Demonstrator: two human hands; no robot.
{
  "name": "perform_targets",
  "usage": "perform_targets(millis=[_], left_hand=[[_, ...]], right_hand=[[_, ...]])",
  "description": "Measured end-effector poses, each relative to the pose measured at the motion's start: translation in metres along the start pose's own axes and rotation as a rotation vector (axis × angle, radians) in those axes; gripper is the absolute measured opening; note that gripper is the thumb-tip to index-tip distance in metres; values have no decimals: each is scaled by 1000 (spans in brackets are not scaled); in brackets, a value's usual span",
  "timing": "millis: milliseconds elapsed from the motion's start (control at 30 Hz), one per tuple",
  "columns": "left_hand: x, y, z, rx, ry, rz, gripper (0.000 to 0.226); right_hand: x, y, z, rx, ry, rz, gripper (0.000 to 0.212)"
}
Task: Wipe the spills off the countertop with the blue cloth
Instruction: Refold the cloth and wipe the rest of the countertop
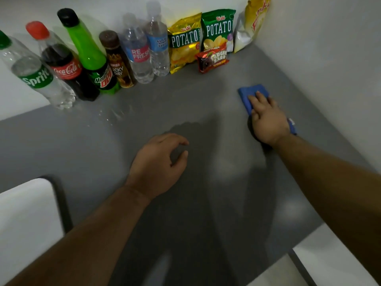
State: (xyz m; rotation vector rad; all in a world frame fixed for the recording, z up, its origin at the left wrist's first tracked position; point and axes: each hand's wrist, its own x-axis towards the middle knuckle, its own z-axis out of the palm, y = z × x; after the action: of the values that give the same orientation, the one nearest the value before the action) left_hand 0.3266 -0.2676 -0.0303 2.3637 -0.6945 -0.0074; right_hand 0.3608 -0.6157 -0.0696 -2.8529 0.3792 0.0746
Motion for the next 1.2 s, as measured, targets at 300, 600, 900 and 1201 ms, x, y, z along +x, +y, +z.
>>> perform_targets(millis=[300, 600, 900, 1201], left_hand=[[-43, 17, -2, 25, 7, -56, 17], [-92, 26, -8, 69, 28, -157, 18], [-138, 45, 6, 113, -58, -120, 24], [-155, 54, 16, 283, -172, -99, 37]], right_hand=[[-145, -91, 31, -21, -74, -231, 52], [-251, -141, 64, 38, -203, -363, 57], [-221, 23, 3, 40, -97, -11, 58], [-186, 114, -32, 28, -63, 279, 53]])
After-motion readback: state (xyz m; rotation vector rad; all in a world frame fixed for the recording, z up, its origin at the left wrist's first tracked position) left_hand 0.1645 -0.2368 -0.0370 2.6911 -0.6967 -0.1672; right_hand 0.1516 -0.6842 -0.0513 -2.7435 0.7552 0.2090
